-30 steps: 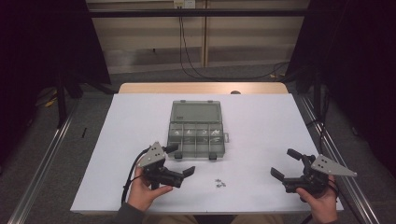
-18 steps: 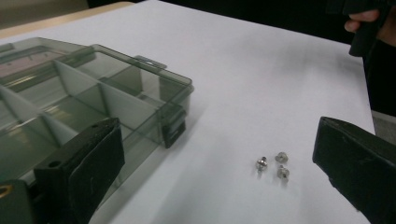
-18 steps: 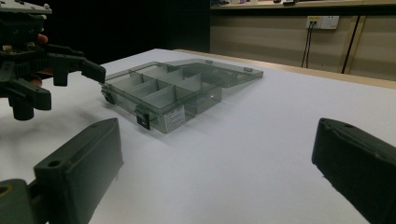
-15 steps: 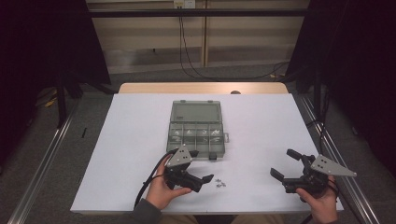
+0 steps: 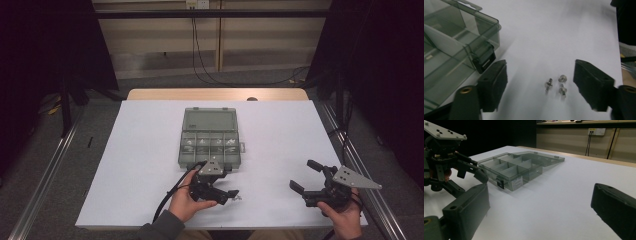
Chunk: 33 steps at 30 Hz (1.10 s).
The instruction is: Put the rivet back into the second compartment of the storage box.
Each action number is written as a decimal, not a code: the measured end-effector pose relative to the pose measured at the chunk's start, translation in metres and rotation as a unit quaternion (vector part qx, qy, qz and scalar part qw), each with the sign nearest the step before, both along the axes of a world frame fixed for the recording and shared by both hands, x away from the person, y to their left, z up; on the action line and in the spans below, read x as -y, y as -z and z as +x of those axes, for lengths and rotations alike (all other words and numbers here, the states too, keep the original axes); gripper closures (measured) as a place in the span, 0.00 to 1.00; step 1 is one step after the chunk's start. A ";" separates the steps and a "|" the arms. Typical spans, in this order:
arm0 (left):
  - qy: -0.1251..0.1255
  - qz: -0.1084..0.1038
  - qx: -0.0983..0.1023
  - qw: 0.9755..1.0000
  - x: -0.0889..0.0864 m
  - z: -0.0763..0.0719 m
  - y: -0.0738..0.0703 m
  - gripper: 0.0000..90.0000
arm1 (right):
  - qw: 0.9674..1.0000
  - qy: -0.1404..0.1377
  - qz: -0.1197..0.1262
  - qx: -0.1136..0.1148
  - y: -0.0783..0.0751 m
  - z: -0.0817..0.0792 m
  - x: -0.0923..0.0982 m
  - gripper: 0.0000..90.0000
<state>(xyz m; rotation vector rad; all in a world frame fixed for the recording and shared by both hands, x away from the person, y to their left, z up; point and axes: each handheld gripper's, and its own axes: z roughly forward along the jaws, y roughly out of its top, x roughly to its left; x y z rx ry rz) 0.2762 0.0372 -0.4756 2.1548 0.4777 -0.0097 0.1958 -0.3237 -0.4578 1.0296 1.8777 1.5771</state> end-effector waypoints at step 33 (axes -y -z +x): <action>0.031 0.075 -0.001 0.997 0.015 -0.007 0.003 0.98 | 1.000 -0.004 -0.004 -0.003 0.001 0.000 -0.001 0.02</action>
